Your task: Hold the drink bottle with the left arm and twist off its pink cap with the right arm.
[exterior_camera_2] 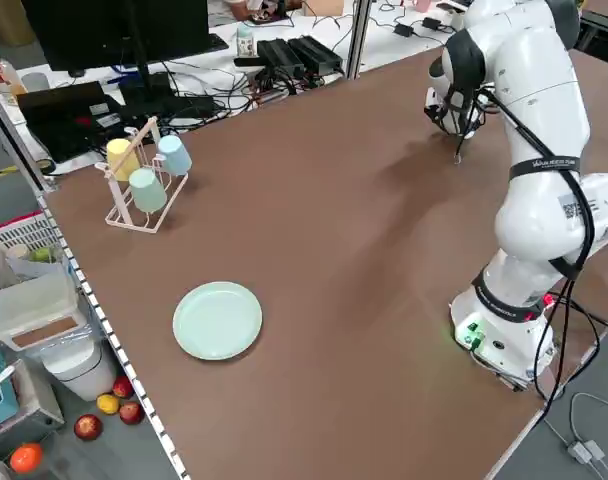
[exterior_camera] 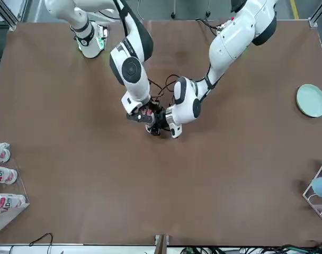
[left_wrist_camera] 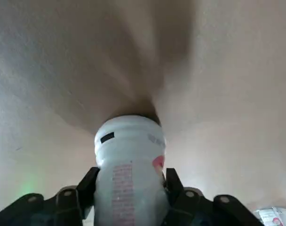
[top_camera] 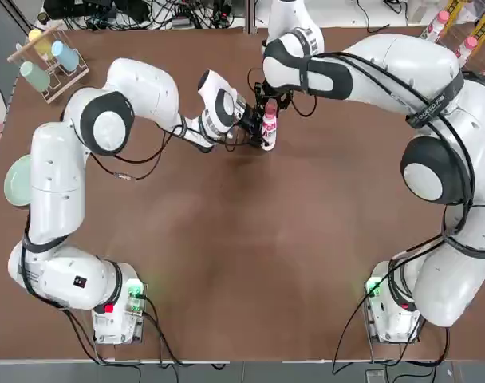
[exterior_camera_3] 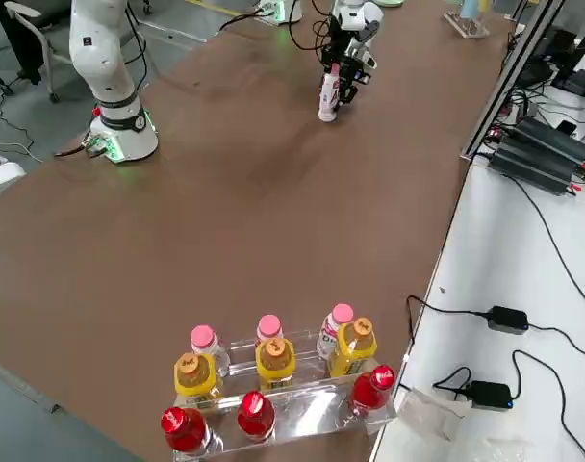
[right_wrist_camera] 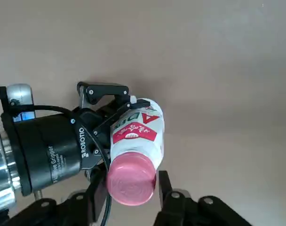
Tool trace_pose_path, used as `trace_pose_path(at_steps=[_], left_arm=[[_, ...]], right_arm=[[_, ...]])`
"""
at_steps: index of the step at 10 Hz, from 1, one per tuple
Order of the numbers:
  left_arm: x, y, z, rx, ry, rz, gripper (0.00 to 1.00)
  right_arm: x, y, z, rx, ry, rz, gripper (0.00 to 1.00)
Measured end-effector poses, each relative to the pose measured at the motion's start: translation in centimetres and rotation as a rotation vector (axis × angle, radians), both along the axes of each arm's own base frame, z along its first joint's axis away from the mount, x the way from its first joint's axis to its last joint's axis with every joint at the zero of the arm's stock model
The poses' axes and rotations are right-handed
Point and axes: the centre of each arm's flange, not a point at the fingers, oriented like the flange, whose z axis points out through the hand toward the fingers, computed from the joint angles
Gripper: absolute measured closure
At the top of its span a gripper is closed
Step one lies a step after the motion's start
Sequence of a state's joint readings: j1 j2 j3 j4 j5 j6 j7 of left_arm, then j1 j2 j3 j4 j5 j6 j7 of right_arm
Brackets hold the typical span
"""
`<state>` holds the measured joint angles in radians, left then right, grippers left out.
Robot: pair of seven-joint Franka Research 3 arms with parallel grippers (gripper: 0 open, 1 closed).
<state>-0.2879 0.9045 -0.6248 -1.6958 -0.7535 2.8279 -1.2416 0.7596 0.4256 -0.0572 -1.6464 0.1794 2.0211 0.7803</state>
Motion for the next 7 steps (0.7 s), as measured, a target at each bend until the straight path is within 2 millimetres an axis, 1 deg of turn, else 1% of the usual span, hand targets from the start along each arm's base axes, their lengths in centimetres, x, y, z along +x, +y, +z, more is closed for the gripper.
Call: trace_pose_path(at_steps=[2,3,4,7], left_arm=[[0.0,0.0,0.0,0.0,0.0,0.0,0.37],[0.0,0.0,0.0,0.0,0.0,0.0,0.37],[0.0,0.0,0.0,0.0,0.0,0.0,0.37],[0.01,0.02,-0.01,0.0,0.001,0.001,0.37]], right_arm=[[-0.01,0.02,0.01,0.001,-0.001,0.0,0.52],[-0.01,0.03,0.01,0.001,-0.001,0.0,0.52],[-0.02,0.07,0.02,0.002,-0.002,0.001,0.56],[-0.11,0.21,0.05,-0.002,-0.007,0.008,0.56]])
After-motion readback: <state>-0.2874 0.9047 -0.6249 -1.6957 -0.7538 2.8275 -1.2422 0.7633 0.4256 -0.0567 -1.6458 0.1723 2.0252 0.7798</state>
